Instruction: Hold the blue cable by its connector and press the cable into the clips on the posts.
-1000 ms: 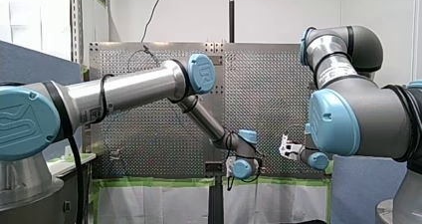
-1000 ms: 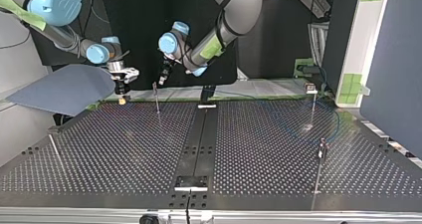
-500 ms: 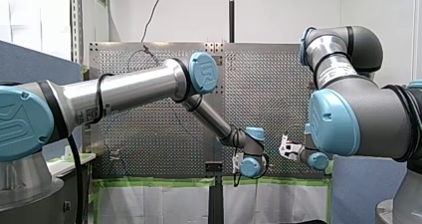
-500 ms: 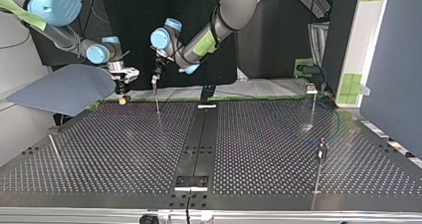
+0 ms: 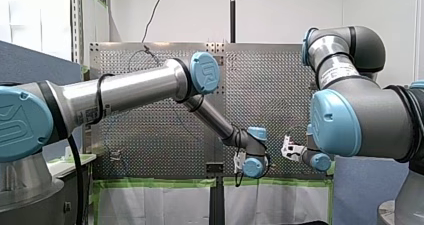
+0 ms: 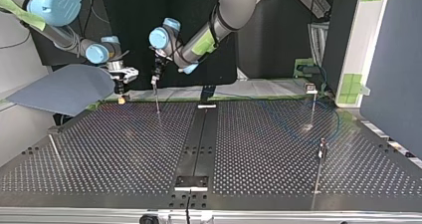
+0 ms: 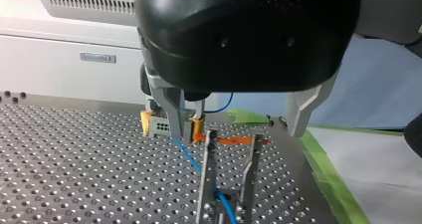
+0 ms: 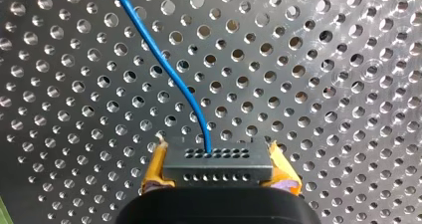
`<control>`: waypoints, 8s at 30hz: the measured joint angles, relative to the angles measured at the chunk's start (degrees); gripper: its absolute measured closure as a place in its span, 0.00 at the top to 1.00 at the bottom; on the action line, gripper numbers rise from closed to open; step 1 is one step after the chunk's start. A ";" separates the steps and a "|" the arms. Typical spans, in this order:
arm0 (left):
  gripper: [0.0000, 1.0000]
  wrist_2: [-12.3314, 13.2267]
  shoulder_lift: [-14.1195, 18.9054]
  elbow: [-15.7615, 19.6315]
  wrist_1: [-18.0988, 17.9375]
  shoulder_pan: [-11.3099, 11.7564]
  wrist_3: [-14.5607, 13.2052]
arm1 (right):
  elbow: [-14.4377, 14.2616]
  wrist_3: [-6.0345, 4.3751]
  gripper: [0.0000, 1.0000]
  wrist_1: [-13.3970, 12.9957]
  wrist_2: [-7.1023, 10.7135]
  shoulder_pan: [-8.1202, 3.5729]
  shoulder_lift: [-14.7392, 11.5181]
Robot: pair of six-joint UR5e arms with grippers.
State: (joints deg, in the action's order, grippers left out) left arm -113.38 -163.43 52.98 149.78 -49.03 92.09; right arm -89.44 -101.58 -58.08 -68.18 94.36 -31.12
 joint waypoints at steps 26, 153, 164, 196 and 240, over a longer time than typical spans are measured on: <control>0.98 -1.35 0.00 0.14 0.10 -0.20 0.24 | 0.00 -0.04 0.00 -0.19 0.05 0.32 0.18; 0.98 -8.46 61.44 61.73 -29.49 0.66 21.32 | -7.80 4.00 0.00 4.67 -1.06 0.85 -15.01; 0.98 -7.19 62.92 66.60 -31.96 1.00 21.52 | -9.11 2.87 0.00 4.32 -3.87 1.28 -20.39; 0.98 -9.62 56.52 77.99 -35.99 0.32 27.00 | -10.45 3.30 0.00 2.70 -3.29 3.24 -23.17; 0.98 -9.62 56.53 78.01 -35.98 0.32 26.99 | -10.46 3.30 0.00 2.70 -3.29 3.25 -23.17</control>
State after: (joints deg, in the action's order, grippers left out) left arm -123.00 -106.91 131.00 113.80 -48.71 119.08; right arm -99.90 -98.28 -55.38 -71.46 97.60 -54.29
